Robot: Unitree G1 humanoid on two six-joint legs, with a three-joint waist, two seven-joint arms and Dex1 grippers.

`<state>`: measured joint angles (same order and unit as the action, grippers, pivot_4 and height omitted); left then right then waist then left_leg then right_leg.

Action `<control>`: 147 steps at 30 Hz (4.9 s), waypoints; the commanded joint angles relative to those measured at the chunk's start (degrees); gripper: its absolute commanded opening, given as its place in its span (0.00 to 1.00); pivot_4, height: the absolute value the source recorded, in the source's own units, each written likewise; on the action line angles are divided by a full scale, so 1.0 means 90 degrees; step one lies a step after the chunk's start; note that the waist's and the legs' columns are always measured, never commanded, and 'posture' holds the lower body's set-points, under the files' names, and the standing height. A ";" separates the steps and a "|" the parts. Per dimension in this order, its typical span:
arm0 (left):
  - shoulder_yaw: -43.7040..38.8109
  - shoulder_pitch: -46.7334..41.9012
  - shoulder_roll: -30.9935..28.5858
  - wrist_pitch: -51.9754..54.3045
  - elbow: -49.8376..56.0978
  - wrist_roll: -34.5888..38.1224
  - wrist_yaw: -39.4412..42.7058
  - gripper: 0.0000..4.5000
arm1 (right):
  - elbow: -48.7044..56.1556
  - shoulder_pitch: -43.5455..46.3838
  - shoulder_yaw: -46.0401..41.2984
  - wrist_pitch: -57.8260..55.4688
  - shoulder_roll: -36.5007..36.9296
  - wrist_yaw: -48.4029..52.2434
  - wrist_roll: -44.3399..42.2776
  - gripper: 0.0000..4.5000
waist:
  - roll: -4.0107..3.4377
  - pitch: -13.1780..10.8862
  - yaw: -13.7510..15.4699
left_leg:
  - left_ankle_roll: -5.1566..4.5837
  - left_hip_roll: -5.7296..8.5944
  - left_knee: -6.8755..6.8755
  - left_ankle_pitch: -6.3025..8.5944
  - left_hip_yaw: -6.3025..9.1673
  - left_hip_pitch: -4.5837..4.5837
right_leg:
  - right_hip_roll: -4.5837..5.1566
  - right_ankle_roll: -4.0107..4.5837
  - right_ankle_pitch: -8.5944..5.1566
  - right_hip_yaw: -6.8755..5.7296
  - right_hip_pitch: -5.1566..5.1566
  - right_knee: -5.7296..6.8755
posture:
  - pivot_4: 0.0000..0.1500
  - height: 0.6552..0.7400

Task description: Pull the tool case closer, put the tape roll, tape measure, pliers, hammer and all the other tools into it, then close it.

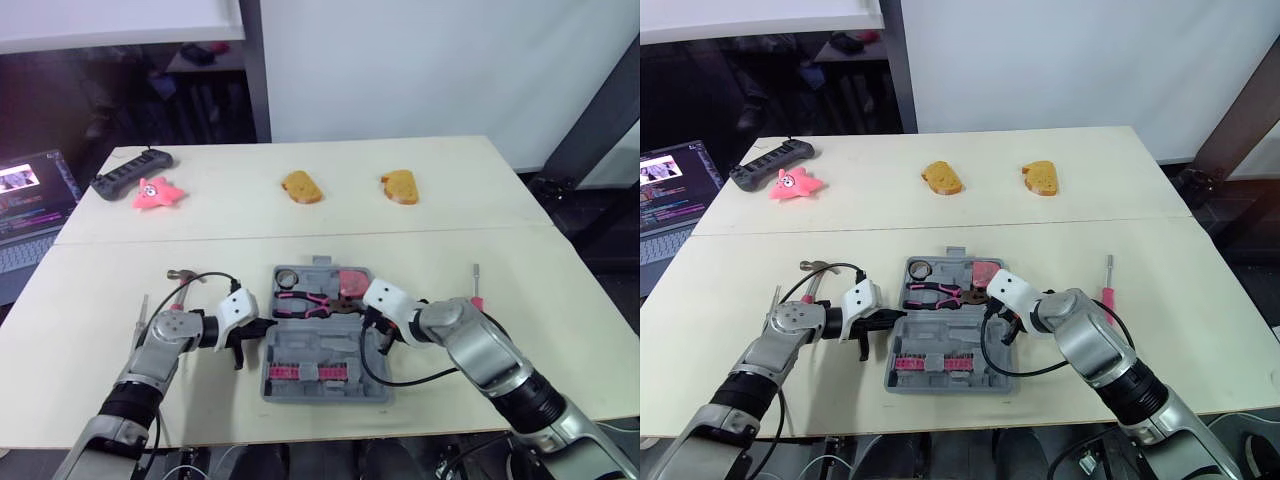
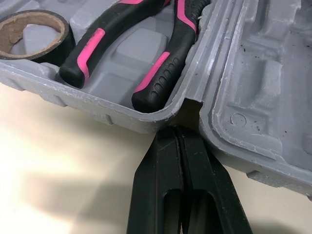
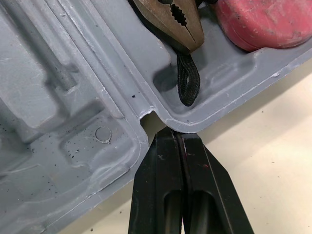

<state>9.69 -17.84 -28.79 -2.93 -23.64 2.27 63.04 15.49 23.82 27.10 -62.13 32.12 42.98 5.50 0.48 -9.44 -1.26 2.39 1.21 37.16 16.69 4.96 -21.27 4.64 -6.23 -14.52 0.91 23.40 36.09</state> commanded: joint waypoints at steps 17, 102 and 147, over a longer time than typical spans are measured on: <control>0.0121 0.0519 -0.0052 0.0217 0.0249 0.0106 0.0005 0.00 | 0.0149 0.0079 0.0616 0.0179 -0.0402 0.0079 -0.0266 0.00 | 0.0004 0.0008 -0.0136 | 0.0000 -0.0004 -0.0002 0.0000 0.0001 0.0009 | -0.0004 0.0003 0.0000 0.0001 -0.0003 0.0004 | 1.00 1.00; -0.4467 0.3094 -0.0890 0.4790 0.3697 0.2869 -0.3988 0.99 | 0.3347 -0.3087 -0.5293 0.1617 0.0693 -0.0084 -0.4995 1.00 | 0.0045 -0.0067 0.0064 | -0.0002 -0.0038 0.0008 0.0004 -0.0004 -0.0010 | 0.0014 -0.0001 0.0000 0.0015 0.0005 0.0000 | 1.00 1.00; -0.3422 -0.0167 -0.0691 0.8767 0.1702 0.1873 -0.5658 0.46 | 0.2974 -0.1709 -0.2704 0.2077 0.1176 -0.0203 -0.4216 1.00 | 0.0043 -0.0053 0.0079 | 0.0014 0.0003 0.0006 -0.0004 -0.0004 -0.0008 | 0.0010 0.0002 0.0001 0.0004 0.0007 0.0010 | 1.00 1.00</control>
<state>-21.33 -20.32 -35.95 74.80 -7.76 19.14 11.82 40.41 8.18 3.23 -43.52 42.28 41.33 -32.21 0.86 -9.91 -0.54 2.51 1.26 37.21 16.65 4.93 -21.34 4.75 -6.22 -14.51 0.95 23.45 36.17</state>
